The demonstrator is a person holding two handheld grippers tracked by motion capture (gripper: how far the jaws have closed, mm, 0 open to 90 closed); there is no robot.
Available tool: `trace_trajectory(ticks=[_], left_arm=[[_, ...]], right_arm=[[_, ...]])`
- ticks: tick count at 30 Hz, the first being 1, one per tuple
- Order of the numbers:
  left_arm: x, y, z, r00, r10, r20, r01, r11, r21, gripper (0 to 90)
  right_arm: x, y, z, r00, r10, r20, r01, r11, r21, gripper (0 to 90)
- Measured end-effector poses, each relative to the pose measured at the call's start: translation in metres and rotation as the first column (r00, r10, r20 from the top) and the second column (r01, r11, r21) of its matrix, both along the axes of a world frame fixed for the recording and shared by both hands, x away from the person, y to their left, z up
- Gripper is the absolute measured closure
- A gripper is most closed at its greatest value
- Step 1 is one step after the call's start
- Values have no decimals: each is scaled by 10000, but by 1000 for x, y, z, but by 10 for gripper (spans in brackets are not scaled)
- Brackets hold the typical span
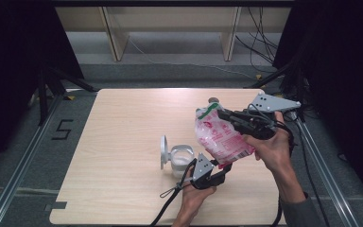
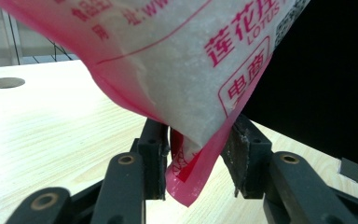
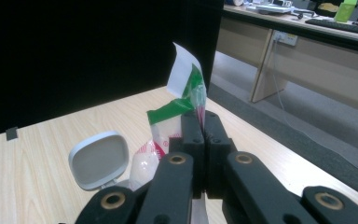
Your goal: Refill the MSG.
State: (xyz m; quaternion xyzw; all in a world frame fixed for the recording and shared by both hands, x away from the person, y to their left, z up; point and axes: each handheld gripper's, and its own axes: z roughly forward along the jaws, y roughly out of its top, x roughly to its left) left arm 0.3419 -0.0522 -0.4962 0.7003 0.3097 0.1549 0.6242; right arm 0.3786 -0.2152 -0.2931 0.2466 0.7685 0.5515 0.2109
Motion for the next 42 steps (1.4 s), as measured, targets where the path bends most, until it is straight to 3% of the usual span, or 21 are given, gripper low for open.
trace_trajectory(ticks=[4,6,7,8,10,12,15,17,19,21,22,25,26,27,28,30,36,42], left_arm=[[1,1,0,10000,56,7,-56,10000,52,560],[1,1,1,10000,-33,-86,33,10000,-46,528],[1,2,2,9999,5,-108,-5,10000,36,508],[2,2,1,10000,39,-92,-39,10000,5,508],[2,3,1,9999,49,-142,-49,10000,-33,485],[2,2,1,9998,99,-196,-100,9999,-63,449],[4,2,-1,9998,58,-204,-60,9999,-128,451],[4,2,-1,9995,132,-285,-134,9999,-45,435],[3,2,0,9994,169,-297,-170,9998,-42,423],[4,2,0,9996,117,-267,-122,9997,-192,417],[3,3,1,9992,220,-346,-222,9997,-62,410],[3,3,0,9988,29,-493,-36,9999,-124,367],[1,2,1,9981,30,-619,-41,9998,-186,360],[0,3,1,9980,-11,-631,16,10000,70,351],[-1,3,1,9973,-13,-730,10,10000,-32,340],[-5,5,3,9974,2,-726,-6,10000,-61,327],[-16,17,11,9981,272,-560,-240,9980,577,306],[-27,21,12,9989,34,-477,-12,9990,446,307]], right_arm=[[0,-3,1,10000,-13,-40,13,10000,59,900],[1,-5,1,9998,-127,171,126,9999,63,900],[1,-4,0,10000,-26,34,25,9997,263,900],[1,-6,1,9995,-188,238,186,9998,105,900],[-1,-6,0,9994,-330,100,327,9991,283,900],[0,-8,1,9997,-195,163,191,9995,259,900],[-1,-9,3,9990,-324,309,317,9993,220,900],[-2,-9,3,9994,-313,152,309,9991,296,900],[0,-11,3,9985,-411,364,402,9989,250,900],[-1,-12,3,9988,-462,156,457,9985,297,900],[0,-14,2,9987,-421,294,414,9989,230,900],[1,-18,1,9975,-599,384,588,9978,302,900],[1,-20,0,9976,-621,307,611,9976,331,900],[1,-22,0,9967,-732,354,724,9971,238,900],[1,-23,-1,9973,-723,116,718,9965,431,900],[2,-27,-3,9962,-823,284,815,9962,301,900],[3,-35,-12,9933,-1144,187,1139,9932,227,900],[5,-39,-27,9902,-1392,-66,1394,9896,341,900]])
